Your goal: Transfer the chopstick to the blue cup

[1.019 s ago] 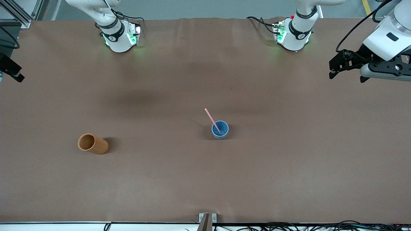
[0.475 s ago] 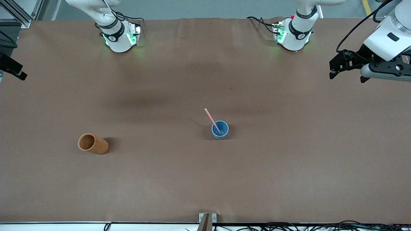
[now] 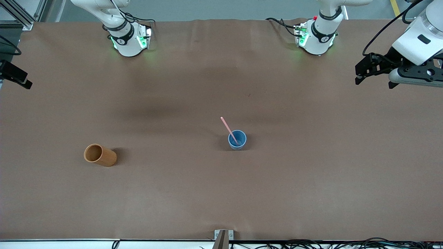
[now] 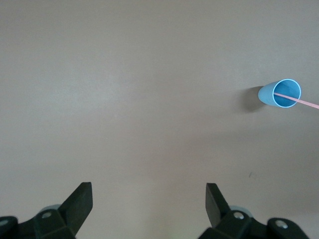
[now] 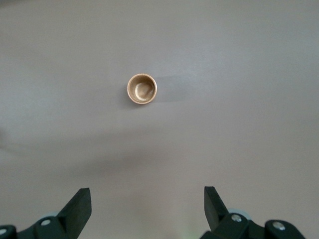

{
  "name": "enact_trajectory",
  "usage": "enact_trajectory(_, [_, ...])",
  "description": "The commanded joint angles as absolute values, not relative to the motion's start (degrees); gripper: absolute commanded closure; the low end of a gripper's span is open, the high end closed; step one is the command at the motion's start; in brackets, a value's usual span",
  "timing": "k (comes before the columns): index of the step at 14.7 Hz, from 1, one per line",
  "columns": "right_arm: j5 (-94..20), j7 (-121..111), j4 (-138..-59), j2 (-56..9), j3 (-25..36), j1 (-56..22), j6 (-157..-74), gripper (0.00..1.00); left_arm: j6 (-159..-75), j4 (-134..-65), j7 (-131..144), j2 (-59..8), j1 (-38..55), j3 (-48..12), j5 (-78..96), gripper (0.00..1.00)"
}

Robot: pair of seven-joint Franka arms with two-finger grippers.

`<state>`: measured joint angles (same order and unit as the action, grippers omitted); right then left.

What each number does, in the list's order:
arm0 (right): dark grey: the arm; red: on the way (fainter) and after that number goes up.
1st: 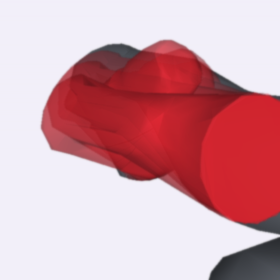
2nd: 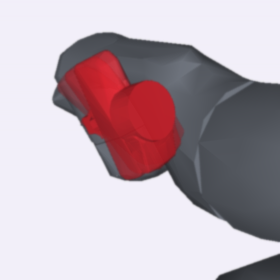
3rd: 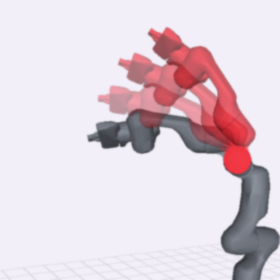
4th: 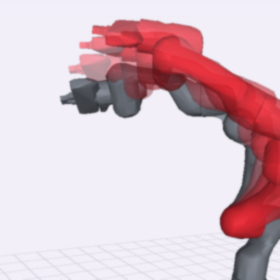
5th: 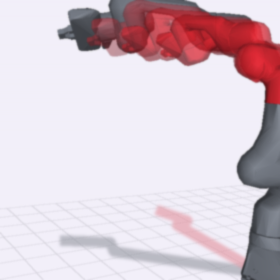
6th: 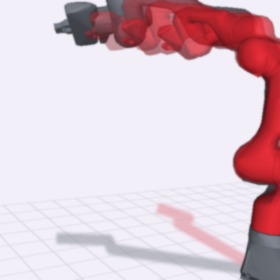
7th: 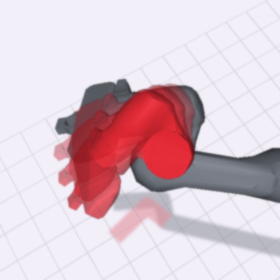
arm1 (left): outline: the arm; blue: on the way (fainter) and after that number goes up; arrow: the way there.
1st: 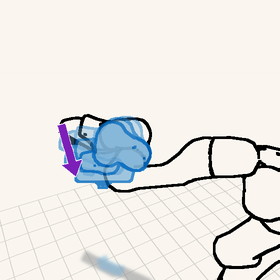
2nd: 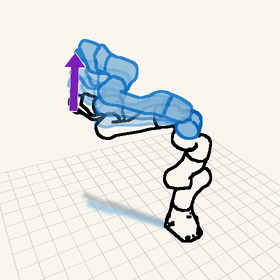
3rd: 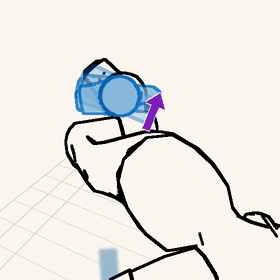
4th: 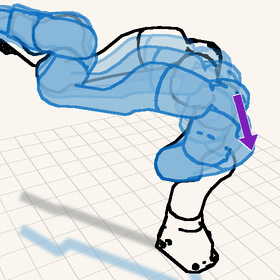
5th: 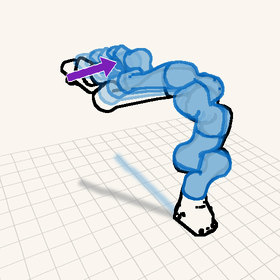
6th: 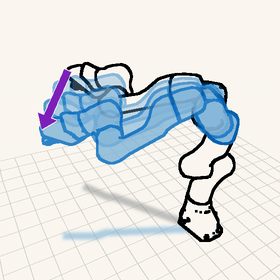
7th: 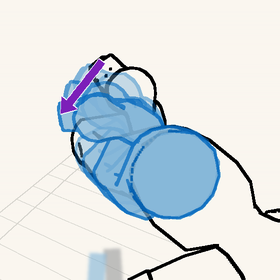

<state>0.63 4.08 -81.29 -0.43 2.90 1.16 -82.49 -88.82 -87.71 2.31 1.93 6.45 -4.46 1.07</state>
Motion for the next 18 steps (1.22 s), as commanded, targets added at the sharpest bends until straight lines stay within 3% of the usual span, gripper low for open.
enact_trajectory(1, [-0.6, 3.2, -80.4, -0.9, 2.5, 1.8, -81.9, 0.00, -87.3, -85.7, 1.5, 1.1, 6.0, -4.7, 2.0, 0.00])
enact_trajectory(10, [-0.7, 3.2, -85.6, 2.5, 2.4, 1.7, -84.4, 0.00, -87.4, -85.7, 1.3, 1.0, 6.0, -4.7, 1.8, 0.00])
enact_trajectory(18, [-0.8, 3.1, -84.6, 2.1, 2.2, 1.0, -84.4, 0.00, -87.4, -85.7, 1.6, 1.1, 6.0, -3.9, 1.7, 0.00])
